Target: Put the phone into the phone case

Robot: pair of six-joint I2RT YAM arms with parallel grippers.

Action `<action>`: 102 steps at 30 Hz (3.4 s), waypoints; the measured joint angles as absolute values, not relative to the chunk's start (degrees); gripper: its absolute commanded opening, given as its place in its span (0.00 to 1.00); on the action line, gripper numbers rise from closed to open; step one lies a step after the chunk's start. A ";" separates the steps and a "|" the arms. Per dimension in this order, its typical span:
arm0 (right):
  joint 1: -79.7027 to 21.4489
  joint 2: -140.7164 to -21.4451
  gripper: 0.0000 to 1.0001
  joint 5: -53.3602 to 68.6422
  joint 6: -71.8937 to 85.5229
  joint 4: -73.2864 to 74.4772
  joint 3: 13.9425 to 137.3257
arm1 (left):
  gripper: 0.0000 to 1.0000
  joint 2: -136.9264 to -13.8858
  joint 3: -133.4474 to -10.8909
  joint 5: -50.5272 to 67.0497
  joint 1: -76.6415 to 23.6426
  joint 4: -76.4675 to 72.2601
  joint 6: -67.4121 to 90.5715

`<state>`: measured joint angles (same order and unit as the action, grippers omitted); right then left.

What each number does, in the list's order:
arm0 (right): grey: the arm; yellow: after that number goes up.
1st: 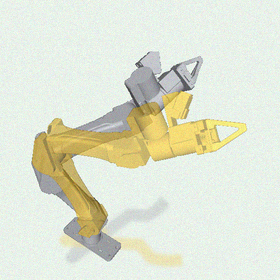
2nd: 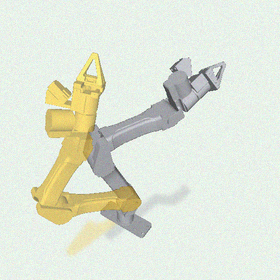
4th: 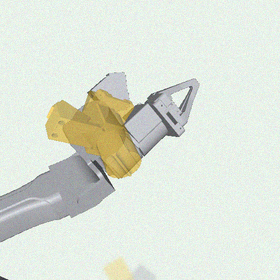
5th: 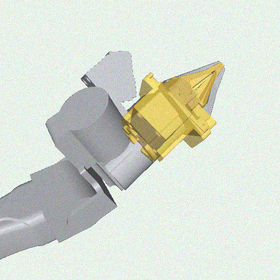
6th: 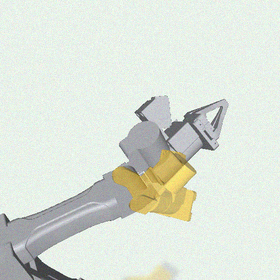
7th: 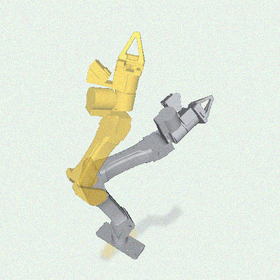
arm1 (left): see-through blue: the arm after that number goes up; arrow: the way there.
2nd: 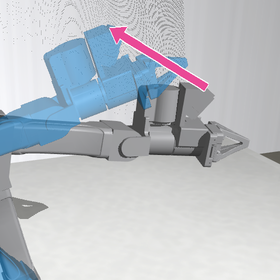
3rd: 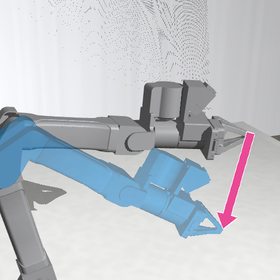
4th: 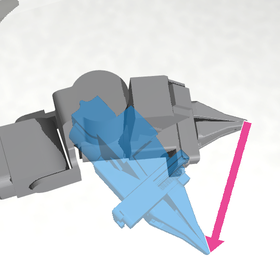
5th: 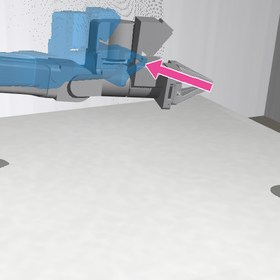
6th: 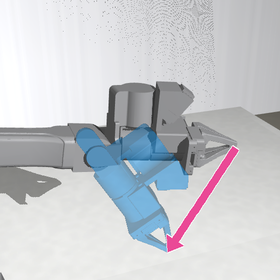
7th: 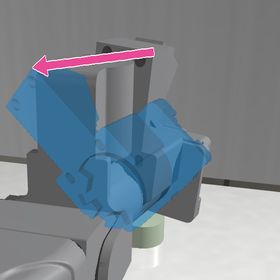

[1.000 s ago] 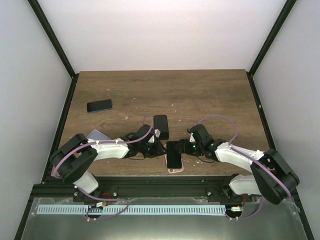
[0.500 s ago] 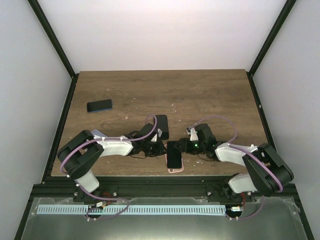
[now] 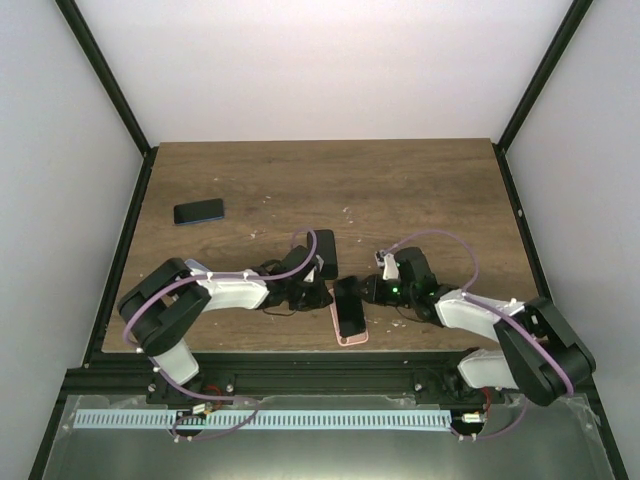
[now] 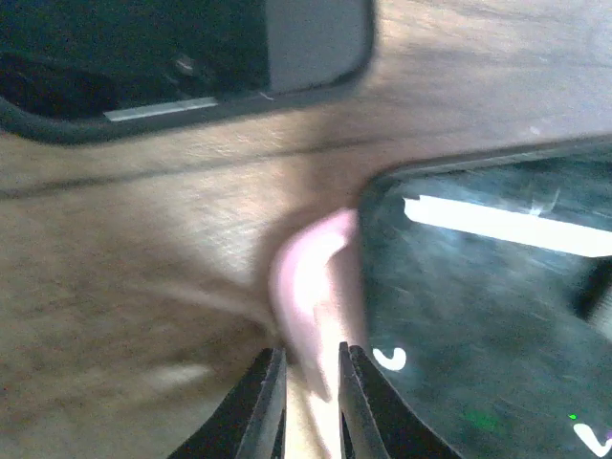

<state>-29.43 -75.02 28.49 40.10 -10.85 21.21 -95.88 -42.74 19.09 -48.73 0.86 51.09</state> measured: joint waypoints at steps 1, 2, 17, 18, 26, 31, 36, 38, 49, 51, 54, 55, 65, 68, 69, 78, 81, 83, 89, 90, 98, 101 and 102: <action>-29.41 -74.17 0.06 28.58 39.97 -11.07 21.21 | 0.18 -96.23 -42.87 18.04 -48.64 0.84 50.85; -29.41 -73.41 0.05 28.69 39.92 -11.05 21.21 | 0.19 -96.90 -42.94 17.47 -48.56 0.43 50.78; -29.36 -68.14 0.01 31.55 38.94 -3.40 21.28 | 0.32 -92.82 -42.39 16.14 -48.36 1.08 51.24; -29.36 -67.96 0.01 31.29 39.18 -2.87 21.34 | 0.33 -91.64 -41.76 16.43 -48.34 0.71 51.55; -29.36 -69.52 0.01 31.05 40.75 -4.03 21.34 | 0.41 -88.33 -35.79 19.16 -48.36 -3.51 53.30; -29.34 -73.67 0.01 32.36 40.97 -7.66 21.45 | 0.40 -88.64 -32.49 20.93 -48.36 -7.46 53.76; -29.32 -75.99 0.01 33.61 40.51 -10.41 21.63 | 0.38 -90.30 -32.12 22.37 -48.36 -11.55 53.74; -29.32 -76.71 0.01 34.02 40.40 -11.42 21.63 | 0.37 -91.11 -32.16 22.65 -48.36 -12.67 53.69; -29.58 -78.28 0.01 34.83 42.26 -17.56 19.55 | 0.35 -93.93 -33.28 24.25 -48.29 -14.96 53.63; -29.85 -78.11 0.01 34.35 43.27 -19.00 18.79 | 0.35 -93.93 -33.28 24.45 -48.29 -14.96 53.78; -30.26 -78.39 0.01 34.06 44.69 -20.86 18.11 | 0.35 -93.97 -33.28 24.73 -48.25 -15.20 53.93; -30.46 -78.63 0.01 34.02 45.15 -21.74 17.78 | 0.35 -94.02 -33.28 24.75 -48.25 -15.27 53.98; -31.73 -80.86 0.01 33.41 47.09 -27.27 16.67 | 0.35 -94.41 -32.60 25.65 -47.94 -17.15 54.89; -31.70 -81.95 0.01 33.93 47.05 -28.64 16.67 | 0.35 -94.52 -32.53 26.06 -47.72 -17.37 55.27; -31.70 -82.11 0.01 33.98 47.03 -28.84 16.67 | 0.35 -94.54 -32.53 26.15 -47.64 -17.37 55.31; -31.73 -82.13 0.11 33.28 45.93 -28.23 16.75 | 0.32 -94.56 -32.53 26.13 -47.59 -17.12 55.24; -32.12 -81.45 0.16 31.55 44.84 -25.19 17.58 | 0.32 -94.56 -32.53 25.98 -47.59 -17.02 55.13; -32.53 -81.10 0.21 29.34 43.77 -21.58 18.46 | 0.32 -94.56 -32.53 25.89 -47.62 -17.06 54.94; -33.89 -75.59 0.38 23.62 40.51 -7.75 21.80 | 0.32 -94.54 -32.56 25.74 -47.94 -17.10 54.28; -33.91 -74.30 0.40 22.72 39.86 -5.48 22.41 | 0.32 -94.54 -32.56 25.74 -47.94 -17.08 54.17; -33.95 -69.58 0.32 17.96 36.75 5.82 26.63 | 0.33 -93.43 -32.69 24.91 -47.94 -15.07 53.74; -33.95 -70.22 0.28 18.02 36.62 7.53 26.57 | 0.33 -93.38 -32.73 24.93 -47.94 -14.81 53.76; -33.95 -70.41 0.27 18.22 36.82 7.62 26.44 | 0.33 -93.38 -32.75 24.93 -47.94 -14.81 53.76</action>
